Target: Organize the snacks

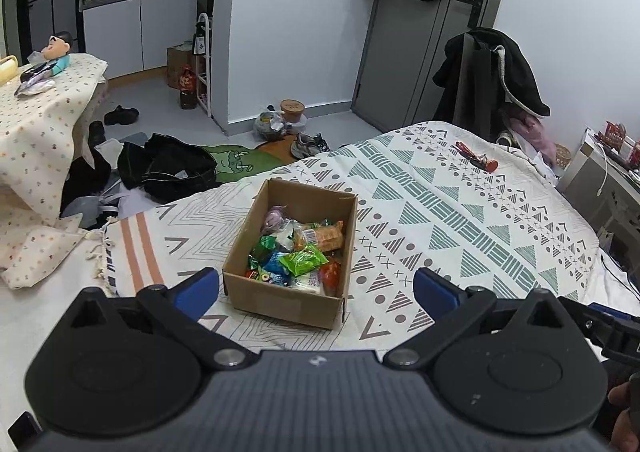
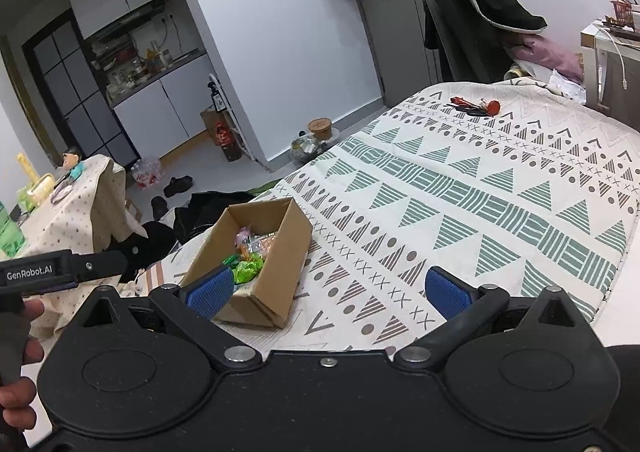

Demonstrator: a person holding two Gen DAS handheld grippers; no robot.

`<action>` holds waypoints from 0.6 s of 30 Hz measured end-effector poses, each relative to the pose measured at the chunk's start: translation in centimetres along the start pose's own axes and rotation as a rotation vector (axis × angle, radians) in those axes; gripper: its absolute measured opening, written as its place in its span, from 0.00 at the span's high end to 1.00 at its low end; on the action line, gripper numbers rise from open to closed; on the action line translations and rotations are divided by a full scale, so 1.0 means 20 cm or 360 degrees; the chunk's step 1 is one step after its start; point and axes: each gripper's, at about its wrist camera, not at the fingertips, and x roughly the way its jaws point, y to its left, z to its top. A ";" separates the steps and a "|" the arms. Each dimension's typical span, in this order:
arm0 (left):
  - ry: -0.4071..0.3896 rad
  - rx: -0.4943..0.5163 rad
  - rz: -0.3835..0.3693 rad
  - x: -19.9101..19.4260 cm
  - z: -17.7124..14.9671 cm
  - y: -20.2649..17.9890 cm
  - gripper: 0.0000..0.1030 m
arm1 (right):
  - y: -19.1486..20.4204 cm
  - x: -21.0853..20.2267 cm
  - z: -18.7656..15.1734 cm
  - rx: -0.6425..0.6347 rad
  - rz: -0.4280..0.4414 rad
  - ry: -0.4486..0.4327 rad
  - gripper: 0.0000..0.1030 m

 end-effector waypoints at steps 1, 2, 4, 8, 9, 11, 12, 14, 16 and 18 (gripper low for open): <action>0.0004 0.0003 0.0002 0.00 0.00 0.00 0.00 | 0.00 -0.01 -0.01 -0.0011 -0.0005 -0.0001 0.00; 0.0006 0.0007 0.0005 -0.01 -0.01 0.00 0.00 | 0.01 -0.01 -0.01 -0.0021 -0.0008 -0.0002 0.00; 0.0001 0.0016 0.0011 -0.02 -0.02 0.00 0.00 | 0.02 -0.03 -0.02 -0.0033 -0.0004 -0.0006 0.00; -0.0009 0.0033 0.0003 -0.04 -0.04 -0.01 0.00 | 0.03 -0.05 -0.03 -0.0049 -0.0008 -0.0016 0.00; -0.0014 0.0038 0.0000 -0.04 -0.04 -0.02 0.00 | 0.04 -0.06 -0.03 -0.0055 -0.0006 -0.0020 0.00; -0.0018 0.0050 -0.0003 -0.05 -0.05 -0.02 0.00 | 0.05 -0.07 -0.03 -0.0066 -0.0004 -0.0028 0.00; -0.0020 0.0057 -0.0006 -0.06 -0.05 -0.02 0.00 | 0.05 -0.07 -0.03 -0.0070 -0.0005 -0.0030 0.00; -0.0020 0.0065 -0.0009 -0.07 -0.05 -0.02 0.00 | 0.06 -0.07 -0.03 -0.0078 -0.0006 -0.0033 0.00; -0.0024 0.0070 -0.0012 -0.07 -0.05 -0.02 0.00 | 0.07 -0.08 -0.03 -0.0086 -0.0003 -0.0033 0.00; -0.0025 0.0069 -0.0015 -0.08 -0.05 -0.02 0.00 | 0.08 -0.08 -0.03 -0.0092 -0.0002 -0.0031 0.00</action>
